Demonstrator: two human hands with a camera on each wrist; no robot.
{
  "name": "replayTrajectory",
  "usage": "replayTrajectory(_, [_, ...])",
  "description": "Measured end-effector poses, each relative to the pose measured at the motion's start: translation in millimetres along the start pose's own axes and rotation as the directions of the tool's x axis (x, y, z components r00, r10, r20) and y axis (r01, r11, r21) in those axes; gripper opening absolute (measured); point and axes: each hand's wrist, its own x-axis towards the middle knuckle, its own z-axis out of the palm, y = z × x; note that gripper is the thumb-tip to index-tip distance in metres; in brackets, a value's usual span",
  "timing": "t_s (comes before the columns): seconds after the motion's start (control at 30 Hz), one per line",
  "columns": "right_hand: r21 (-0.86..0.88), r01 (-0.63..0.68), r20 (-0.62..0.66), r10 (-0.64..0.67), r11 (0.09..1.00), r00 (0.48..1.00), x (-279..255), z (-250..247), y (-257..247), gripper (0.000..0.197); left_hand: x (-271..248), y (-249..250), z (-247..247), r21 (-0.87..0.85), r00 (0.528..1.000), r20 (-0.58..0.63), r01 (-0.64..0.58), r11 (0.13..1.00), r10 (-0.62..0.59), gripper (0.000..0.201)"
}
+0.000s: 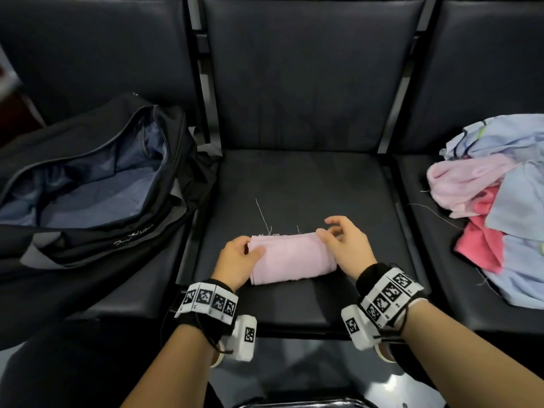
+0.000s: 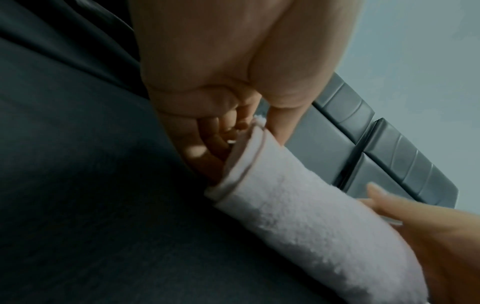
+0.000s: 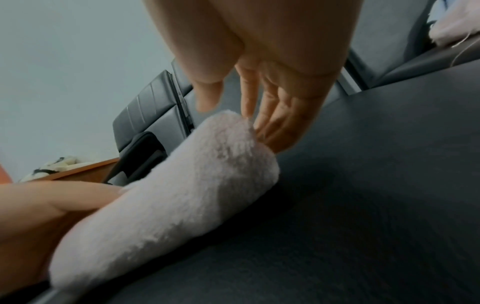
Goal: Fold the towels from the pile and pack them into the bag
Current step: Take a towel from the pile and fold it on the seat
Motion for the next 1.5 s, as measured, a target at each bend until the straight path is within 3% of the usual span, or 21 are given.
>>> replayTrajectory(0.17, [-0.147,-0.019,0.169,0.044,0.989,0.985,-5,-1,15,0.043,4,-7,2,0.041,0.997,-0.069,0.028,0.999,-0.025,0.005])
replayTrajectory(0.3, [-0.138,-0.115,0.135,0.134,0.984,0.982,-2,3,24,0.036,6,-14,3,0.018,0.996,-0.085,0.04,0.999,-0.038,0.011])
replayTrajectory(0.4, [-0.049,-0.201,0.159,0.206,0.978,0.966,2,6,20,0.034,7,-15,3,0.058,0.997,-0.072,0.031,0.998,-0.027,0.014])
replayTrajectory(0.5, [0.106,-0.332,0.255,0.297,0.937,0.92,2,3,11,0.049,7,-15,2,0.082,0.999,-0.047,0.028,0.996,-0.025,0.014])
replayTrajectory(0.6, [0.172,-0.353,0.274,0.299,0.92,0.914,-2,0,0,0.049,4,-13,0,0.098,0.998,-0.039,0.053,0.994,-0.05,0.015])
replayTrajectory(0.73, [0.136,-0.21,0.25,0.172,0.968,0.953,-8,-1,-25,0.038,0,1,-6,0.151,0.999,-0.034,-0.012,0.989,0.018,0.042])
replayTrajectory(0.83, [0.001,0.045,0.25,-0.044,0.999,0.967,-9,-1,-57,0.036,-7,27,-13,0.053,0.981,0.125,-0.153,0.987,0.146,0.072])
replayTrajectory(0.9, [-0.088,0.23,0.307,-0.193,0.969,0.932,-9,0,-88,0.037,-12,45,-22,-0.059,0.936,0.265,-0.222,0.973,0.23,0.09])
replayTrajectory(0.97, [-0.148,0.364,0.4,-0.281,0.92,0.872,-6,1,-122,0.042,-15,63,-34,-0.157,0.902,0.32,-0.25,0.955,0.289,0.098])
replayTrajectory(1.1, [-0.152,0.488,0.512,-0.353,0.86,0.783,9,13,-186,0.051,-11,90,-72,-0.254,0.891,0.232,-0.332,0.908,0.391,0.073])
replayTrajectory(1.3, [-0.061,0.528,0.537,-0.418,0.847,0.733,46,61,-258,0.053,8,103,-162,-0.212,0.937,0.137,-0.289,0.933,0.322,0.058])
replayTrajectory(1.4, [0.017,0.509,0.538,-0.436,0.861,0.721,71,101,-284,0.046,24,100,-206,-0.215,0.95,0.107,-0.265,0.94,0.292,0.052])
replayTrajectory(1.5, [0.073,0.497,0.452,-0.473,0.865,0.756,101,142,-306,0.042,45,90,-244,-0.343,0.985,0.004,-0.163,0.925,0.175,0.047])
